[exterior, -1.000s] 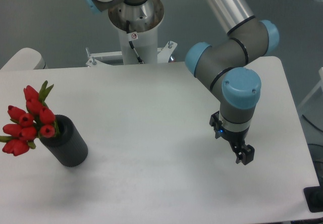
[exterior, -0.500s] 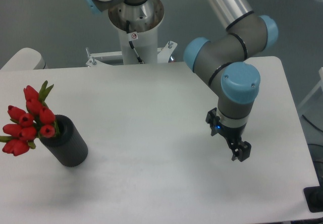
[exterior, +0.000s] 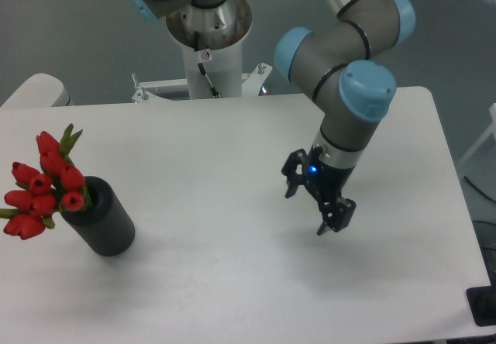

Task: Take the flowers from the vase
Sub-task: 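Open the gripper and move it toward the tulip stems above the vase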

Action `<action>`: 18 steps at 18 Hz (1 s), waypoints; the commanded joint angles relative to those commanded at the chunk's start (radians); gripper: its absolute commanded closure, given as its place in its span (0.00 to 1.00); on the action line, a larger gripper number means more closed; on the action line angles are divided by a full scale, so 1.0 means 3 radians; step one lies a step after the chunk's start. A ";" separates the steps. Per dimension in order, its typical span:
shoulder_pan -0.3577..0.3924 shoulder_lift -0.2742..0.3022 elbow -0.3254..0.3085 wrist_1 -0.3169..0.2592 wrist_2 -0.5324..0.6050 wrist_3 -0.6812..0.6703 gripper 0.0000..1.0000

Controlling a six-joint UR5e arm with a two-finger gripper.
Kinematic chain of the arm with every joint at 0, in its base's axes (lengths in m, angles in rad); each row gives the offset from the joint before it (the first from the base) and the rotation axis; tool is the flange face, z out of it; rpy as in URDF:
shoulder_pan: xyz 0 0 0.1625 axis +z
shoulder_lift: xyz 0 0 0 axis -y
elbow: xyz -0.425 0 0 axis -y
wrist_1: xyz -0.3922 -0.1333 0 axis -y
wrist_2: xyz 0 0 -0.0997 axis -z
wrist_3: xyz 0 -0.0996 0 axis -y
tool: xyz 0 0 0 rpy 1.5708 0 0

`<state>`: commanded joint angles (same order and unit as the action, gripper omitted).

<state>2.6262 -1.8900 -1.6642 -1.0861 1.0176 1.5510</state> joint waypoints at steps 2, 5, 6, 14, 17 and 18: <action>-0.0015 0.0087 -0.0123 0.0005 -0.0338 -0.0158 0.00; -0.0056 0.0164 -0.0271 0.0015 -0.0864 -0.0455 0.00; -0.0071 0.0174 -0.0322 0.0015 -0.1033 -0.0506 0.00; -0.0541 0.0282 -0.0573 0.0026 -0.1495 -0.0767 0.00; -0.0680 0.0348 -0.0589 0.0021 -0.1602 -0.0772 0.00; -0.0731 0.0348 -0.0589 0.0026 -0.1607 -0.0778 0.00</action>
<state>2.4070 -1.7856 -1.8408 -1.0784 0.5354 1.3177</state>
